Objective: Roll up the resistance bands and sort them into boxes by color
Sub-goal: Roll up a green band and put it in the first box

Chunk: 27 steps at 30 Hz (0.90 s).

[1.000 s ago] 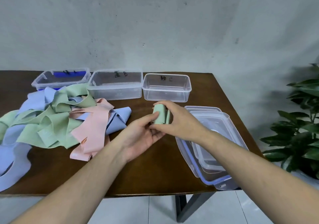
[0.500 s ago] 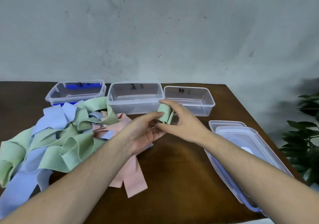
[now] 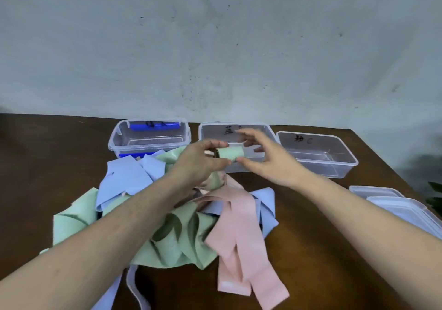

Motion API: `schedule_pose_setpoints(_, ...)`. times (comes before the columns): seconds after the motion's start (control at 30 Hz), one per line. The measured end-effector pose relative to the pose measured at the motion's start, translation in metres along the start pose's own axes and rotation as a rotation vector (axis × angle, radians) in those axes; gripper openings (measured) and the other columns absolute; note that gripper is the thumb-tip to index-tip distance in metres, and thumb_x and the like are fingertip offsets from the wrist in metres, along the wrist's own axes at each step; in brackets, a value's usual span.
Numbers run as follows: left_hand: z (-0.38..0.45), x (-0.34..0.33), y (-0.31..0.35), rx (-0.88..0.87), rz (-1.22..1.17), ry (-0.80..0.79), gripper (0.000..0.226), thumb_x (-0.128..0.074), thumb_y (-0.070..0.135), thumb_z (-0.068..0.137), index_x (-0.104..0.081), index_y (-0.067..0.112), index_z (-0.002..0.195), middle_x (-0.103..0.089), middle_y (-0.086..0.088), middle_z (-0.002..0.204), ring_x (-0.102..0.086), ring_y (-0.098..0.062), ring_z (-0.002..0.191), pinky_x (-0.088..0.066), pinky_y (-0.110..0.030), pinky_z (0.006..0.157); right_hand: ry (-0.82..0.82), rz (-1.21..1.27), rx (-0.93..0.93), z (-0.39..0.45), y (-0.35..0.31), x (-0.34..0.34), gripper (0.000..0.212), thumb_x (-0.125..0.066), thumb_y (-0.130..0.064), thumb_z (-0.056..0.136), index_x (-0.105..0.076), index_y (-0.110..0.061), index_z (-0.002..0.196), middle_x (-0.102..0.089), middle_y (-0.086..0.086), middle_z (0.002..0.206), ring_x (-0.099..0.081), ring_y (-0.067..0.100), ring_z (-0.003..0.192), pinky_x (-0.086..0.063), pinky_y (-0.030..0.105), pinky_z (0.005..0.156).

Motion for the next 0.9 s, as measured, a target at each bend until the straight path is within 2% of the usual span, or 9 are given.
schedule_pose_setpoints(0.1, 0.007, 0.023, 0.005, -0.169, 0.16, 0.037, 0.052, -0.08, 0.01, 0.079, -0.059, 0.024, 0.124, -0.056, 0.006, 0.09, -0.06, -0.021, 0.072, -0.053, -0.037, 0.066, -0.022, -0.09, 0.101, 0.027, -0.014, -0.011, 0.041, -0.077, -0.018, 0.087, -0.066, -0.017, 0.126, -0.064, -0.003, 0.122, -0.055, -0.001, 0.113, -0.036, 0.009, 0.098)
schedule_pose_setpoints(0.17, 0.011, 0.039, 0.004, -0.24, 0.206, 0.043, 0.059, -0.081, 0.008, 0.077, -0.055, 0.026, 0.127, -0.054, 0.0, 0.095, -0.064, -0.027, 0.081, -0.056, -0.043, 0.076, -0.048, -0.126, 0.112, 0.044, -0.023, -0.02, 0.034, -0.078, -0.018, 0.086, -0.071, -0.015, 0.119, -0.069, -0.003, 0.114, -0.059, 0.003, 0.106, -0.039, 0.009, 0.094)
schedule_pose_setpoints(0.2, 0.014, 0.049, 0.003, -0.265, 0.231, 0.05, 0.06, -0.081, 0.007, 0.077, -0.055, 0.029, 0.127, -0.054, -0.004, 0.1, -0.066, -0.023, 0.082, -0.057, -0.042, 0.078, -0.057, -0.141, 0.117, 0.053, -0.028, -0.025, 0.033, -0.079, -0.018, 0.085, -0.072, -0.015, 0.117, -0.07, -0.003, 0.112, -0.059, 0.004, 0.104, -0.041, 0.009, 0.092)
schedule_pose_setpoints(0.37, 0.029, 0.093, -0.006, -0.398, 0.267, 0.11, 0.067, -0.078, 0.0, 0.077, -0.052, 0.053, 0.107, -0.049, 0.006, 0.102, -0.066, -0.006, 0.085, -0.056, -0.034, 0.087, -0.126, -0.275, 0.128, 0.102, -0.052, -0.049, 0.04, -0.081, -0.025, 0.081, -0.071, -0.015, 0.119, -0.069, -0.001, 0.112, -0.058, 0.006, 0.099, -0.04, 0.011, 0.088)
schedule_pose_setpoints(0.47, 0.038, 0.121, -0.012, -0.426, 0.24, 0.167, 0.068, -0.076, -0.005, 0.077, -0.051, 0.051, 0.107, -0.046, 0.012, 0.103, -0.062, 0.003, 0.084, -0.053, -0.023, 0.09, -0.167, -0.319, 0.146, 0.135, -0.068, -0.065, 0.038, -0.08, -0.026, 0.081, -0.072, -0.016, 0.117, -0.067, -0.004, 0.109, -0.053, 0.003, 0.094, -0.039, 0.015, 0.085)
schedule_pose_setpoints(0.57, 0.047, 0.148, -0.02, -0.458, 0.269, 0.22, 0.062, -0.075, -0.004, 0.078, -0.056, 0.043, 0.113, -0.046, 0.014, 0.108, -0.063, -0.004, 0.096, -0.052, -0.022, 0.091, -0.183, -0.324, 0.148, 0.163, -0.082, -0.083, 0.031, -0.078, -0.024, 0.082, -0.072, -0.018, 0.112, -0.067, -0.008, 0.102, -0.052, 0.001, 0.087, -0.042, 0.019, 0.081)
schedule_pose_setpoints(0.67, 0.056, 0.172, -0.027, -0.426, 0.173, 0.251, 0.058, -0.075, -0.006, 0.078, -0.057, 0.038, 0.112, -0.047, 0.01, 0.107, -0.065, -0.011, 0.099, -0.052, -0.019, 0.089, -0.239, -0.352, 0.154, 0.187, -0.091, -0.105, 0.039, -0.076, -0.025, 0.08, -0.069, -0.02, 0.118, -0.07, -0.005, 0.106, -0.059, 0.011, 0.094, -0.046, 0.026, 0.085)
schedule_pose_setpoints(0.8, 0.075, 0.203, -0.039, -0.422, 0.159, 0.229, 0.065, -0.074, -0.007, 0.08, -0.053, 0.046, 0.112, -0.047, 0.001, 0.112, -0.065, -0.006, 0.093, -0.053, -0.019, 0.087, -0.285, -0.361, 0.143, 0.218, -0.092, -0.125, 0.039, -0.077, -0.027, 0.083, -0.069, -0.021, 0.121, -0.064, -0.013, 0.1, -0.054, 0.006, 0.094, -0.041, 0.017, 0.082)
schedule_pose_setpoints(0.9, 0.085, 0.226, -0.044, -0.403, 0.257, 0.277, 0.061, -0.069, -0.005, 0.085, -0.052, 0.04, 0.123, -0.045, 0.005, 0.123, -0.061, -0.007, 0.102, -0.05, -0.011, 0.084, -0.28, -0.326, 0.083, 0.237, -0.081, -0.138, 0.04, -0.078, -0.03, 0.082, -0.069, -0.024, 0.121, -0.067, -0.014, 0.106, -0.053, -0.001, 0.094, -0.037, 0.007, 0.077)
Point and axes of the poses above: each hand's wrist, its own z-axis towards the middle knuckle, its own x-axis out of the back of the hand, y = z × x, the point moved 2 cm from there along z, towards the middle knuckle
